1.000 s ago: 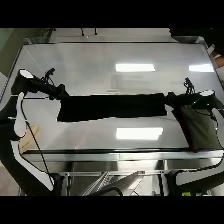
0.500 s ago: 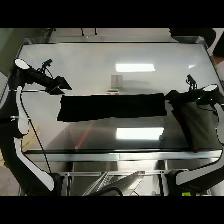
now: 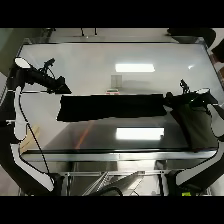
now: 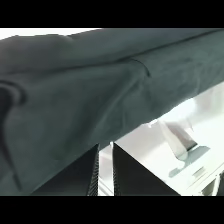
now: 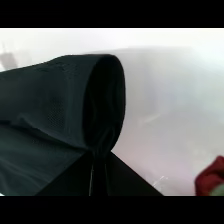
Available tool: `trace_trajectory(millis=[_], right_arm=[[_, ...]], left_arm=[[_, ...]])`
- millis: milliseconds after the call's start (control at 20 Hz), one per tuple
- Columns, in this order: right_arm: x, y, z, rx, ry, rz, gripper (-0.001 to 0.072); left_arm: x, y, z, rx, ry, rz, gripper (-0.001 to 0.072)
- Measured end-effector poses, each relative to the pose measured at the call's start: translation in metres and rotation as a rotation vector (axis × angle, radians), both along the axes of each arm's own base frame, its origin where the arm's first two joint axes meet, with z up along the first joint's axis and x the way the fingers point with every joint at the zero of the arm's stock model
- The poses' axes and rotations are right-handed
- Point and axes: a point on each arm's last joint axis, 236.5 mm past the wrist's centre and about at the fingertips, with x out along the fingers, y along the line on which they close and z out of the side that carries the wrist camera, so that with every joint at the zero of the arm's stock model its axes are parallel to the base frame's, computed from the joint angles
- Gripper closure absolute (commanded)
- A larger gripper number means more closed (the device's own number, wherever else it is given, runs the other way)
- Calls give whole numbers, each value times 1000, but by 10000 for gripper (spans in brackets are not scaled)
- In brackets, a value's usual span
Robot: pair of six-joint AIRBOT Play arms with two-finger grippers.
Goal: Fold the shirts.
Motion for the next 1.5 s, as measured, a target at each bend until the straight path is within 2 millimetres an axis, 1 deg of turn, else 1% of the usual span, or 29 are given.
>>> trace_trajectory(millis=[150, 200, 300, 350, 450, 500, 600, 700, 800, 850, 900, 950, 1050, 1150, 1250, 1300, 1400, 1500], right_arm=[[5, 2, 10, 4, -30, 23, 694], [9, 3, 20, 8, -51, 34, 694], [21, 10, 58, 54, -125, 44, 694], [24, 15, 76, 72, -153, 59, 694], [31, 26, 120, 108, -228, 77, 694], [34, 35, 143, 123, -266, 93, 694], [34, 55, 181, 137, -322, 130, 694], [29, 84, 213, 158, -364, 174, 694], [22, 116, 232, 173, -382, 225, 693], [17, 133, 240, 184, -392, 254, 694], [12, 149, 247, 196, -391, 274, 693], [8, 164, 251, 204, -393, 294, 693], [-2, 191, 260, 222, -393, 329, 693], [-10, 215, 265, 239, -388, 355, 693], [-15, 235, 269, 250, -388, 370, 694], [-17, 242, 270, 256, -389, 372, 694], [-19, 252, 272, 259, -391, 377, 694], [-19, 257, 273, 261, -395, 378, 694]], left_arm=[[1, -20, 1, 2, -25, -31, 597], [2, -28, 1, 3, -34, -41, 598], [3, -45, 0, 4, -56, -61, 598], [5, -55, 0, 4, -70, -71, 598], [8, -80, -6, 4, -96, -95, 598], [9, -95, -12, 4, -106, -111, 598], [9, -126, -28, 3, -118, -140, 598], [7, -161, -45, -18, -122, -162, 598], [5, -193, -57, -51, -127, -170, 599], [3, -206, -63, -64, -130, -173, 601], [1, -218, -68, -74, -131, -178, 689], [0, -226, -73, -80, -130, -181, 689], [-1, -236, -82, -87, -129, -180, 689], [-1, -242, -86, -94, -127, -175, 690], [-1, -243, -82, -104, -129, -172, 692], [-1, -241, -75, -111, -136, -176, 692], [4, -223, -54, -115, -161, -184, 693], [3, -191, -24, -108, -175, -202, 693]])
